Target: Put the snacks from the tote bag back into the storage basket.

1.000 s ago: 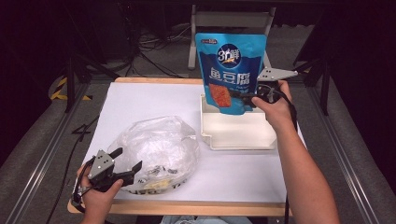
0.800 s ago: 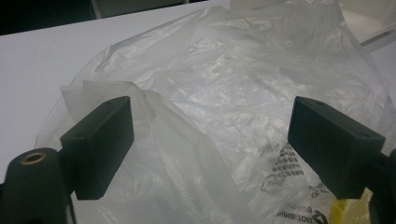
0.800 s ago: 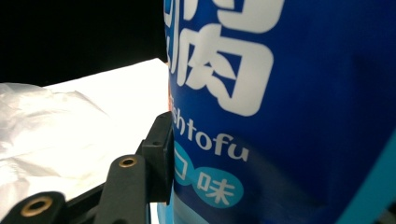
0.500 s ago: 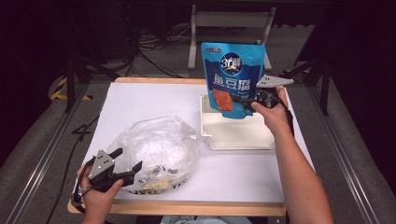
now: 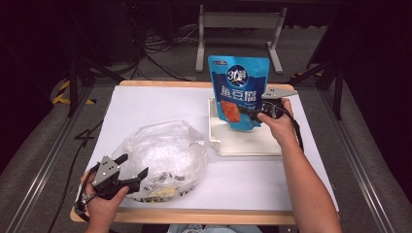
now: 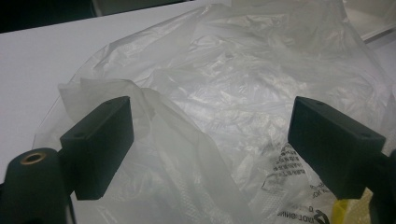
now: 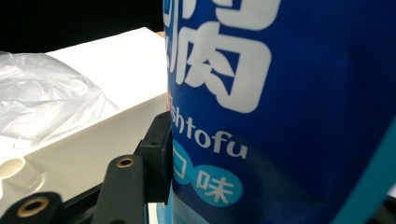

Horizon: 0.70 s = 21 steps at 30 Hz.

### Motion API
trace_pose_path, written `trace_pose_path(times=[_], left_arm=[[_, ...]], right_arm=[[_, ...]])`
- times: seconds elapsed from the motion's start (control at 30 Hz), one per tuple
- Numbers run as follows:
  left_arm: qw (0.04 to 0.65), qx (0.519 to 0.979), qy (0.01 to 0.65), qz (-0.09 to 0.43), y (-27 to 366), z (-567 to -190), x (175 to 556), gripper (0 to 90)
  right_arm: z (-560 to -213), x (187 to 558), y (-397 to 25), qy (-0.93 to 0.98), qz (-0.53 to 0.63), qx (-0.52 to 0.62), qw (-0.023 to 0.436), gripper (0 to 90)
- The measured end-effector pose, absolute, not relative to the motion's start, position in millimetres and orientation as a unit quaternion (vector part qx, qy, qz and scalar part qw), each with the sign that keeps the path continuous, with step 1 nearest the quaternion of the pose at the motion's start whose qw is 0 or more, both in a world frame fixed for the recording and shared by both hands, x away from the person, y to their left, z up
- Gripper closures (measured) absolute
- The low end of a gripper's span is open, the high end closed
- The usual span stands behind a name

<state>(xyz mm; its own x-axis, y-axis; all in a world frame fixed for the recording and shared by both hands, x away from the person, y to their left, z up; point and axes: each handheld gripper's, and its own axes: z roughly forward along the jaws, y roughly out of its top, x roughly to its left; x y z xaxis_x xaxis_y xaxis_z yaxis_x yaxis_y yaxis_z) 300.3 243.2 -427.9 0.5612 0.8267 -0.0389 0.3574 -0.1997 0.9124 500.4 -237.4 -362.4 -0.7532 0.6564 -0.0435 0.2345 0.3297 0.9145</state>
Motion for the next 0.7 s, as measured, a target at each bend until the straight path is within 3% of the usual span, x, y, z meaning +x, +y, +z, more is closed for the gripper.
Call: trace_pose_path(times=[0.7], left_arm=[[0.488,0.738,0.4,0.241,242.4,-428.0,300.6,15.2]], right_arm=[[-383.3,505.2,-250.6,0.808,0.485,0.28,0.184,45.9]])
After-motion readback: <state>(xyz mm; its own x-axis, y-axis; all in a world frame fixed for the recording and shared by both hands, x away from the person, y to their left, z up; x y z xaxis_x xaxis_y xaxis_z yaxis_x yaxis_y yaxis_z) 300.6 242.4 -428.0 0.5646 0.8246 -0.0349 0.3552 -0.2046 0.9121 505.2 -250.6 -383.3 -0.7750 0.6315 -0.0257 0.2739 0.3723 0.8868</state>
